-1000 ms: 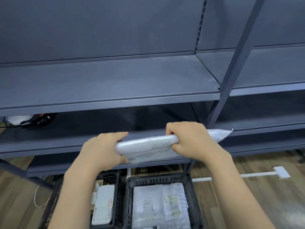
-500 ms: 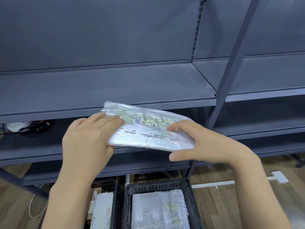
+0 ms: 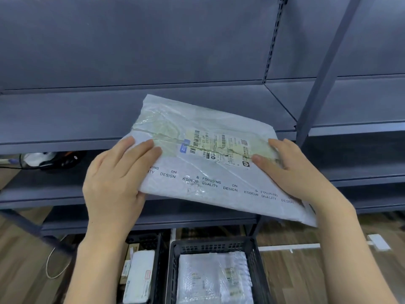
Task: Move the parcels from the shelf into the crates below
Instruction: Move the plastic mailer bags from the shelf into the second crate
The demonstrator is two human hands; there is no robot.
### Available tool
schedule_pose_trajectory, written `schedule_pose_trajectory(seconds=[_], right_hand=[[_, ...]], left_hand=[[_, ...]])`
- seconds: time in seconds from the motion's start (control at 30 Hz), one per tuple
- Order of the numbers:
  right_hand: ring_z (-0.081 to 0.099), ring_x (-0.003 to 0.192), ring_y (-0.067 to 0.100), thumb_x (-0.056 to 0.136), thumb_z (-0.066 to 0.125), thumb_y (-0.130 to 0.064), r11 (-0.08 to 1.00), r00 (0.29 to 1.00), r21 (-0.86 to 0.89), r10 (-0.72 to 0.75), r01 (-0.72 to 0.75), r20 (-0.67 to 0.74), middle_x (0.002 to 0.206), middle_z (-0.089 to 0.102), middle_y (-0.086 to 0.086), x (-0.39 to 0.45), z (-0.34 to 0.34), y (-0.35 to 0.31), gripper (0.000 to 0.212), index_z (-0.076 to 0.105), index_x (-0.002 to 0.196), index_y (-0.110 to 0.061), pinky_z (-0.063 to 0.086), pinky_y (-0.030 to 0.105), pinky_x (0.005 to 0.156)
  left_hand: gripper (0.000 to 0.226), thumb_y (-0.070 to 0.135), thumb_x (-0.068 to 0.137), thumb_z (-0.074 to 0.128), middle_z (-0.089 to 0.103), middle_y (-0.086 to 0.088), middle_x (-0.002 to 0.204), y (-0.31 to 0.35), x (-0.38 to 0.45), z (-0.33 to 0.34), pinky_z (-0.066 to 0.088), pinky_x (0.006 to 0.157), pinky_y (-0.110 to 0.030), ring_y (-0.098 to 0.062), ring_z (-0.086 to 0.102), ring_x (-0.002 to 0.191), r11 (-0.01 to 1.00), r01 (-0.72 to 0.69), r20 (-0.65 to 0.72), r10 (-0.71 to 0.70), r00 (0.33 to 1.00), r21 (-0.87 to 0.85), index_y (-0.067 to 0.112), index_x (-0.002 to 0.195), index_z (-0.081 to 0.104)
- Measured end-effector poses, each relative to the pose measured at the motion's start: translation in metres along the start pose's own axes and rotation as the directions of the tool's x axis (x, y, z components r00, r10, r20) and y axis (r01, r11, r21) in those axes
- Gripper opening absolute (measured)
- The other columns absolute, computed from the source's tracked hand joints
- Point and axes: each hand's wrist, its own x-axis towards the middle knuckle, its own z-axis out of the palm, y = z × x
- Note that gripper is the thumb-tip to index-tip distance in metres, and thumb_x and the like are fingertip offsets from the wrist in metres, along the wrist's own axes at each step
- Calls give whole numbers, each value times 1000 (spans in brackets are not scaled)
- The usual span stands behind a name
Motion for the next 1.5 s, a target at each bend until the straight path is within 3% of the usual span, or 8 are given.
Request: schedule_pose_trajectory(seconds=[0.17,0.47,0.6,0.83,1.03,1.2,1.37,1.5], right_hand=[[29,137,11,90,45,-57,993,996,-96,-70,75,56,151,30,-10,-1,0,-4,69,30,148,-23,22,21,99],[34,138,16,77,38,-77,995,985,-77,-55,69,166,150,34,-13,29,-9,-15,80,34,145,-35,31,39,111],[27,141,16,87,48,-62,985,983,-133,-91,113,162,156,22,-9,50,-10,-24,78,21,151,-27,25,35,113],[23,143,14,82,37,-75,997,971,-79,-8,27,239,157,19,-13,67,-3,-22,88,16,152,-26,20,36,115],[58,84,19,83,49,-68,999,974,-5,-45,48,222,92,60,3,62,16,-13,60,57,98,-11,43,31,71],[59,98,4,85,52,-63,987,976,161,-63,29,209,120,56,-14,58,20,-5,50,49,124,-31,48,25,79],[38,133,21,57,55,-89,991,965,83,81,-105,250,146,37,-8,64,18,7,97,24,140,-51,34,47,108],[56,104,12,59,66,-79,972,969,182,110,-151,221,119,55,-11,61,19,13,81,45,126,-38,48,34,84]], left_hand=[[30,0,86,54,65,-8,118,-9,-5,3,46,86,-45,-34,59,112,999,-36,26,36,999,-31,7,112,68],[27,-1,86,57,63,-16,117,-37,-18,-3,44,94,-46,-39,56,112,998,-27,10,28,1000,-50,2,110,67],[26,2,88,54,62,-14,121,-35,-19,-3,43,94,-47,-37,54,116,996,-41,2,42,999,-83,4,111,67],[24,-1,89,59,63,-10,120,-27,-16,-2,43,89,-44,-34,55,114,991,-87,-94,77,993,-97,9,110,66],[32,0,88,62,65,-7,117,-33,-11,3,46,80,-48,-33,57,107,991,-130,-148,123,981,-39,21,111,60],[29,3,86,66,60,-6,118,-30,-11,16,48,79,-49,-31,54,108,986,-164,-233,160,959,4,20,110,61],[40,10,79,75,54,-4,125,-39,-7,29,44,84,-51,-29,49,114,993,-110,-234,117,965,45,22,114,59],[40,14,83,71,51,-8,132,-39,-5,40,37,96,-52,-32,44,122,999,-29,-107,31,994,20,22,119,56]])
